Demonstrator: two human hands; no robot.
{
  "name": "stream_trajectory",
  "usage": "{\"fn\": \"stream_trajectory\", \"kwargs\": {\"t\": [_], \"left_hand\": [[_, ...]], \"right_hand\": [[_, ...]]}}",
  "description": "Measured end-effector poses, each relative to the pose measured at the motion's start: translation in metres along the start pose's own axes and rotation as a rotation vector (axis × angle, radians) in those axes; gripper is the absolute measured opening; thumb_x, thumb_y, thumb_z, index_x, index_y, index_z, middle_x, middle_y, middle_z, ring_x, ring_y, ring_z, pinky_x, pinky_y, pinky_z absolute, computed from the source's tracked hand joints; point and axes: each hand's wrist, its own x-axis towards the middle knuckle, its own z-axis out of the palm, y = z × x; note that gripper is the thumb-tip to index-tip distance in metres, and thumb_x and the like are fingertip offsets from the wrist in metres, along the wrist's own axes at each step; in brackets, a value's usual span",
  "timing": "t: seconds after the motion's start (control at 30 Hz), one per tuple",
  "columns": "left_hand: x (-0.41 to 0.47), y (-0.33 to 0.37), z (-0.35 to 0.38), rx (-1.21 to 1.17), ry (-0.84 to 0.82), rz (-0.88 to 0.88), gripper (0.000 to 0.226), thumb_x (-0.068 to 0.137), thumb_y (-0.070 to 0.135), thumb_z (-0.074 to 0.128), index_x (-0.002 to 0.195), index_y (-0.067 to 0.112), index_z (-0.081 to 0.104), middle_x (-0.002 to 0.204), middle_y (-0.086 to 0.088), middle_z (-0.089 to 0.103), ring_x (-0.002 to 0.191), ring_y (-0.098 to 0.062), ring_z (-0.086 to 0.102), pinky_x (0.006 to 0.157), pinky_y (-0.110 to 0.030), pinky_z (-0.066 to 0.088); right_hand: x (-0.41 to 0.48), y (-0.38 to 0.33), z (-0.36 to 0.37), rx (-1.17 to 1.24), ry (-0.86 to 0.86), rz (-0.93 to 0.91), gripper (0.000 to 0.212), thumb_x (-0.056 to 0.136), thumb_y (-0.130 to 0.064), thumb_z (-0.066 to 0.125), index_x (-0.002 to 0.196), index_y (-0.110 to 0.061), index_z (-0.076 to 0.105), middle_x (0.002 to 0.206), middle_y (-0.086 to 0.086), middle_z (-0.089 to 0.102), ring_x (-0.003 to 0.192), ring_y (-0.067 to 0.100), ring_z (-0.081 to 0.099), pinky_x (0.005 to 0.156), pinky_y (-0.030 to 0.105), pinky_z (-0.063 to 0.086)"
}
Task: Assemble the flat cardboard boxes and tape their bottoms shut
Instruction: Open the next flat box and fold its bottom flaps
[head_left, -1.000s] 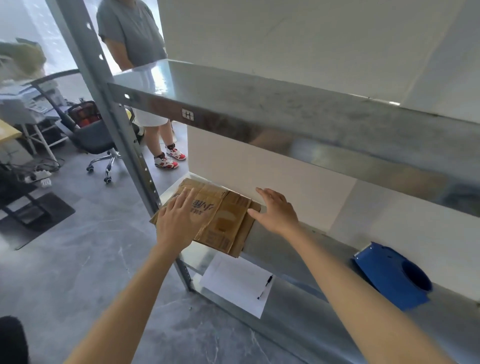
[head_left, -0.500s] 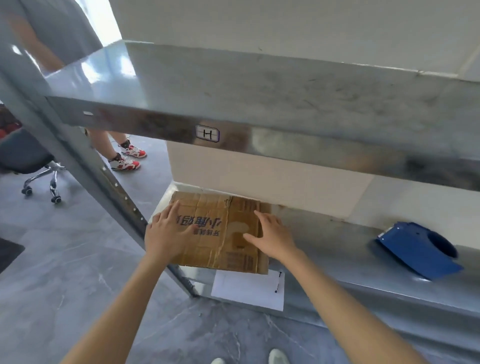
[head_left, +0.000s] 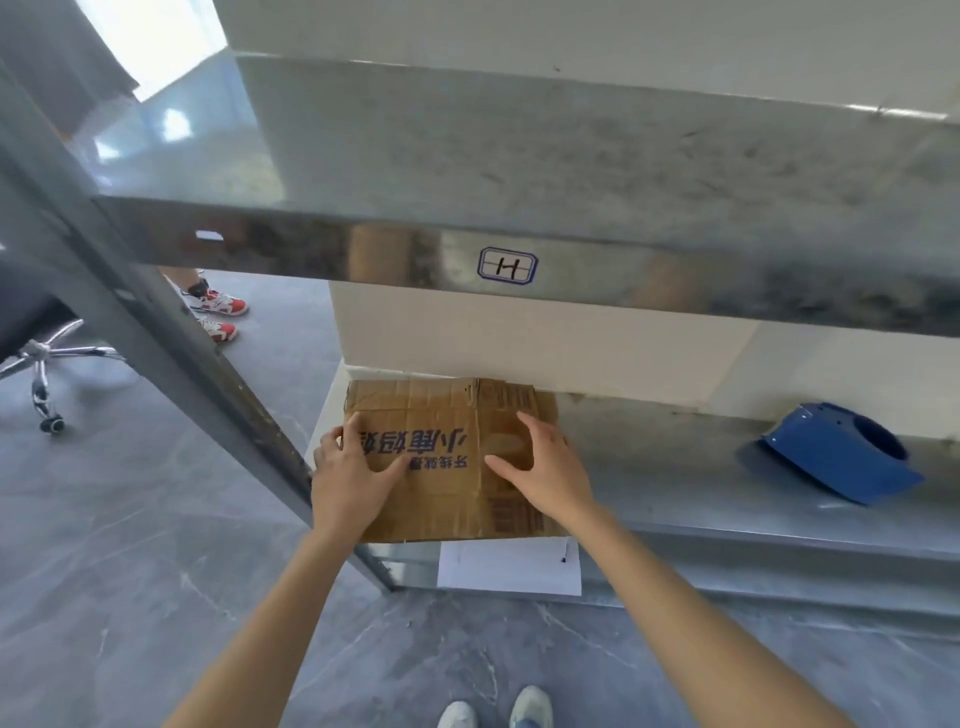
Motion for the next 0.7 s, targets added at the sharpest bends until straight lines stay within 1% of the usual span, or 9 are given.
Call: {"fn": "stream_trajectory", "kwargs": {"t": [0.1, 0.2, 0.27, 0.4, 0.5, 0.6, 0.7], "left_hand": [[-0.003, 0.010, -0.008, -0.071, 0.042, 0.044, 0.089, 0.078, 0.065, 0.067, 0.149, 0.028, 0.028, 0.146, -0.006, 0.033, 0.135, -0.030, 0.035, 0.098, -0.052, 0.046], [-0.010, 0.027, -0.018, -0.138, 0.067, 0.084, 0.091, 0.077, 0.064, 0.069, 0.150, 0.029, 0.028, 0.147, -0.005, 0.032, 0.136, -0.029, 0.032, 0.097, -0.050, 0.046], [-0.014, 0.043, -0.024, -0.179, 0.082, 0.124, 0.094, 0.075, 0.063, 0.071, 0.150, 0.030, 0.025, 0.147, -0.005, 0.031, 0.136, -0.030, 0.033, 0.097, -0.051, 0.046], [-0.026, 0.082, -0.028, -0.245, 0.132, 0.239, 0.101, 0.075, 0.058, 0.075, 0.152, 0.029, 0.018, 0.144, -0.007, 0.035, 0.132, -0.031, 0.037, 0.099, -0.053, 0.044], [-0.033, 0.110, -0.022, -0.291, 0.146, 0.304, 0.106, 0.074, 0.051, 0.079, 0.154, 0.024, 0.015, 0.143, -0.006, 0.034, 0.130, -0.029, 0.040, 0.100, -0.050, 0.045], [-0.044, 0.140, -0.006, -0.295, 0.127, 0.352, 0.111, 0.071, 0.050, 0.082, 0.154, 0.022, 0.014, 0.141, -0.003, 0.032, 0.127, -0.028, 0.045, 0.095, -0.050, 0.051], [-0.058, 0.171, 0.019, -0.305, 0.090, 0.395, 0.110, 0.068, 0.049, 0.085, 0.152, 0.022, 0.019, 0.138, 0.000, 0.033, 0.121, -0.026, 0.050, 0.088, -0.045, 0.054]], "right_hand": [[-0.005, -0.009, -0.009, 0.168, 0.048, 0.015, 0.090, 0.080, -0.071, 0.062, 0.152, -0.029, 0.026, 0.156, 0.000, 0.031, 0.135, 0.021, 0.043, 0.101, 0.035, 0.043], [-0.014, -0.014, -0.023, 0.273, 0.078, 0.011, 0.093, 0.076, -0.070, 0.065, 0.151, -0.031, 0.026, 0.153, 0.001, 0.033, 0.134, 0.021, 0.043, 0.098, 0.028, 0.038], [-0.022, -0.013, -0.039, 0.307, 0.106, -0.010, 0.093, 0.076, -0.068, 0.068, 0.151, -0.032, 0.025, 0.152, 0.000, 0.032, 0.135, 0.020, 0.041, 0.097, 0.027, 0.036], [-0.039, 0.002, -0.079, 0.350, 0.172, -0.040, 0.096, 0.076, -0.063, 0.071, 0.152, -0.033, 0.021, 0.154, -0.003, 0.031, 0.137, 0.018, 0.039, 0.104, 0.032, 0.037], [-0.051, 0.017, -0.105, 0.379, 0.207, -0.047, 0.104, 0.071, -0.062, 0.075, 0.154, -0.034, 0.019, 0.156, -0.004, 0.030, 0.138, 0.016, 0.037, 0.110, 0.038, 0.038], [-0.064, 0.044, -0.132, 0.406, 0.234, -0.051, 0.108, 0.067, -0.054, 0.081, 0.155, -0.032, 0.021, 0.156, -0.006, 0.033, 0.139, 0.014, 0.037, 0.113, 0.042, 0.038], [-0.078, 0.080, -0.156, 0.417, 0.229, -0.054, 0.109, 0.066, -0.046, 0.085, 0.154, -0.031, 0.022, 0.153, -0.013, 0.036, 0.135, 0.007, 0.038, 0.112, 0.039, 0.037]]}}
